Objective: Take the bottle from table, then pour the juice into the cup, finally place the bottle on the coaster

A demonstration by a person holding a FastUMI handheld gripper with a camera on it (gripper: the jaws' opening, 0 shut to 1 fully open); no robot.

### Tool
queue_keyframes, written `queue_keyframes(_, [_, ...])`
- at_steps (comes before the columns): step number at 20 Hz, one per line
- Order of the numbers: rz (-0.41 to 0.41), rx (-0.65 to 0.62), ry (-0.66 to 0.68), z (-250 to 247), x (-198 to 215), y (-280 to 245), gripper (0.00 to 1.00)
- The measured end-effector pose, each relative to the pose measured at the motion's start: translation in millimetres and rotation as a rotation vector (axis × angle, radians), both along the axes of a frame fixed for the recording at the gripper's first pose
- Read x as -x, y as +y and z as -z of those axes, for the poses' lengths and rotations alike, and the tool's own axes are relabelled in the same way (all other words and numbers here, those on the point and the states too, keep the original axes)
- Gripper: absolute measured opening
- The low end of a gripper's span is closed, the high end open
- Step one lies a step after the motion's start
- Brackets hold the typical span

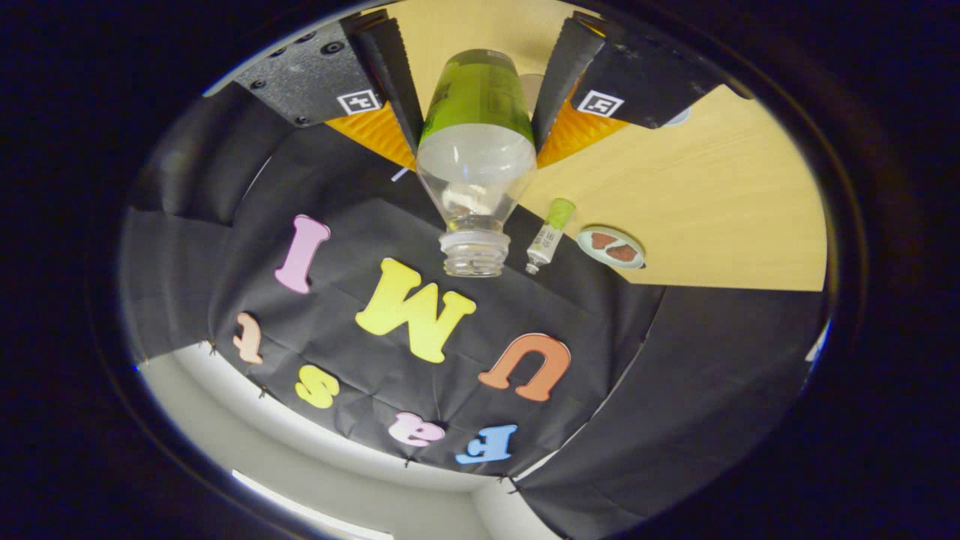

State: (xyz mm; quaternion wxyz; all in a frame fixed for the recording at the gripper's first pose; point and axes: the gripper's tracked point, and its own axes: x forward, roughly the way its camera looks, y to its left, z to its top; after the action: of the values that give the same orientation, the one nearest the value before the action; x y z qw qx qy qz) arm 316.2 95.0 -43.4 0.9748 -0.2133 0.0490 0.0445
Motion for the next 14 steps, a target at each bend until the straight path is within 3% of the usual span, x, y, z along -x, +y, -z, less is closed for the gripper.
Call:
queue_keyframes(4, [0.070, -0.200, -0.050, 4, -29, -13, 0.81])
queue_keyframes(8, [0.034, -0.349, 0.018, 34, -61, 0, 0.80])
queue_keyframes(14, [0.031, -0.390, 0.094, 74, -102, -2, 0.80])
